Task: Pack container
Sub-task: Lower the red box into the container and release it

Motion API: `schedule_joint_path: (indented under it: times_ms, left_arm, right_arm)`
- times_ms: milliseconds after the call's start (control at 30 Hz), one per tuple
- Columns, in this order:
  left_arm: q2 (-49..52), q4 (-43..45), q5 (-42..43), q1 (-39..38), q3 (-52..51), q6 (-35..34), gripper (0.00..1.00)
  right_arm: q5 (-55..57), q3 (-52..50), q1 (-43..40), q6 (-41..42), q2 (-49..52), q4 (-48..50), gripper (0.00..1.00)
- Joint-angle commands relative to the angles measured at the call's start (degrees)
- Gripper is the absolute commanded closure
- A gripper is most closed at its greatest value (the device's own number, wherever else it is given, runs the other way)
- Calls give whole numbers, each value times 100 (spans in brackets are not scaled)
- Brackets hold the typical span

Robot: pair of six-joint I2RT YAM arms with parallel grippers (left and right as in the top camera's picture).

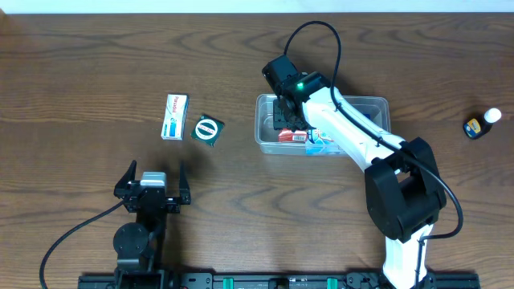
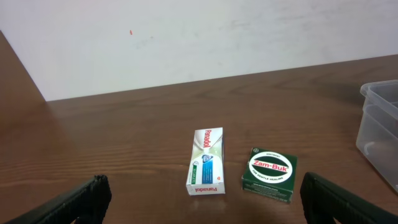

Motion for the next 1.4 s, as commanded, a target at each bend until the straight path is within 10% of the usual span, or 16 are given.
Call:
schedule_joint_path:
  times_ms: [0,1367]
  left_arm:
    - [-35,-210,-136,28,-98,79,2]
    - [-35,-210,-136,28,-98,79,2]
  right_arm:
    - [42,-48,52,-42,37,15,44]
    - [-26,-446,35,-295,39,393,43]
